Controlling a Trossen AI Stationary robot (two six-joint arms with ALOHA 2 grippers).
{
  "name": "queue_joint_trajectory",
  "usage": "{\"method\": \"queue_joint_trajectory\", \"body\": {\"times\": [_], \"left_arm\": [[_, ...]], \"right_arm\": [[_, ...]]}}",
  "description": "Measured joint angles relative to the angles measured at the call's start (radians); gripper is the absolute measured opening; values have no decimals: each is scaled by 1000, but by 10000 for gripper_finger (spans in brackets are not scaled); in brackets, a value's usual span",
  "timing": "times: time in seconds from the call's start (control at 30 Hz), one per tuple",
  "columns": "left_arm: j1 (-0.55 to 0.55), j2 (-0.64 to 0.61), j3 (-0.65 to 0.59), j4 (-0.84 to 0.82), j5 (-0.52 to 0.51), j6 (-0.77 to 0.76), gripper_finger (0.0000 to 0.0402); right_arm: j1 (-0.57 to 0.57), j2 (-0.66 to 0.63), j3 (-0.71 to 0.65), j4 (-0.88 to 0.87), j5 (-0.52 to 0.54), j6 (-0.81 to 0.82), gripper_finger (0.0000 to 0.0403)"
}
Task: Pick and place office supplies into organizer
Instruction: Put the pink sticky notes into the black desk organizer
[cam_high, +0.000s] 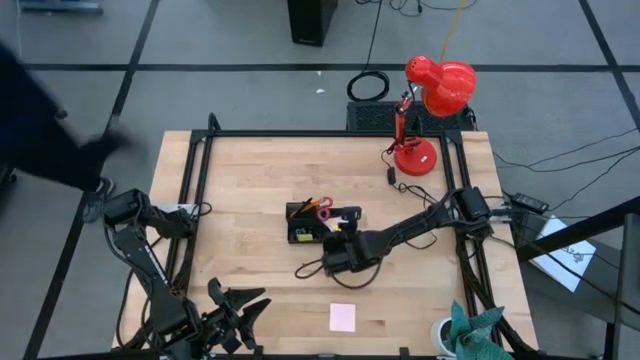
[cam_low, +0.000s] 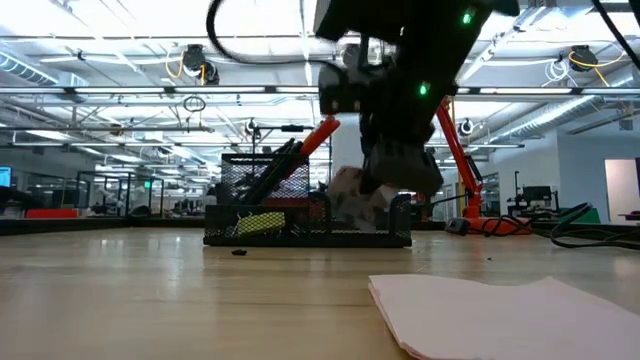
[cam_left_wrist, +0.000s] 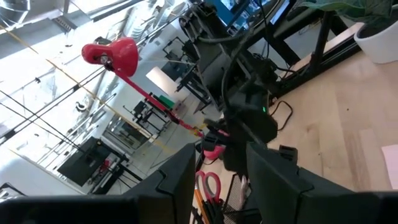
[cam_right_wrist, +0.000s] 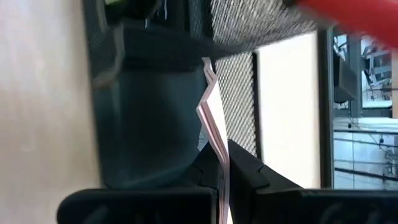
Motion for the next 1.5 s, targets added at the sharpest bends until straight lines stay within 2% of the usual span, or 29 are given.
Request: {"method": "queue_joint_trajectory", "body": {"times": [0.4, 0.6, 0.77, 0.87, 1.0, 1.23, 1.5], "left_arm": [[-2, 1, 0, -27, 34, -44, 149], [-2, 1, 0, -72, 47, -84, 149], [-2, 1, 0, -80, 48, -100, 149], [-2, 1, 0, -80, 60, -100, 149], [-2, 1, 0, -80, 83, -100, 149], [-2, 1, 0, -80, 87, -100, 149], [-2, 1, 0, -84, 88, -103, 149]], "right_arm": [[-35, 55, 0, 22, -112, -11, 0], [-45, 52, 1, 36, -211, -24, 2], [-56, 50, 8, 57, -338, -74, 9], [-54, 51, 7, 71, -363, -97, 30], [-54, 53, 6, 67, -388, -95, 79], [-52, 32, 4, 65, -382, -94, 157], [-51, -36, 4, 57, -373, -49, 187]]}}
